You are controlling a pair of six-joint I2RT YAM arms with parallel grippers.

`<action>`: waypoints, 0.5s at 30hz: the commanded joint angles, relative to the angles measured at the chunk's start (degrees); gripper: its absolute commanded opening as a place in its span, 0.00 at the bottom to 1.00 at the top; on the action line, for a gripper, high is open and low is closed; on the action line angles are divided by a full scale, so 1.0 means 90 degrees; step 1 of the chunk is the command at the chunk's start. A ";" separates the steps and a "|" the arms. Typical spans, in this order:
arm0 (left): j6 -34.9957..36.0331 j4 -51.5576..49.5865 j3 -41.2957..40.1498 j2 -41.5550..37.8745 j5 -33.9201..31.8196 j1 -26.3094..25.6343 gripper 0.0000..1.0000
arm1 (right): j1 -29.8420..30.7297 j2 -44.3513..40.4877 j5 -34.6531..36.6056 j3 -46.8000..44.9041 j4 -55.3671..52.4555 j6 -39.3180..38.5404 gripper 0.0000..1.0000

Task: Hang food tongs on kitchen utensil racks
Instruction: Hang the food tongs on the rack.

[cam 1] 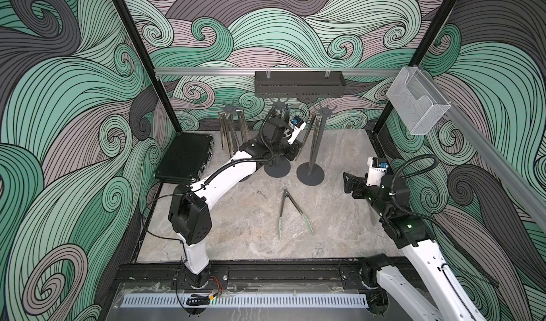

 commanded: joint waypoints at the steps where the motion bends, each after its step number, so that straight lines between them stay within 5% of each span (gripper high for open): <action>1: -0.0044 0.0162 0.0021 0.0071 0.0109 0.0016 0.19 | -0.0040 -0.0010 -0.0078 -0.0061 0.0167 0.0055 0.89; 15: 0.0020 0.0013 0.0202 -0.0025 0.0384 -0.0033 0.30 | -0.0084 0.0009 -0.0131 -0.0091 0.0187 0.0079 0.89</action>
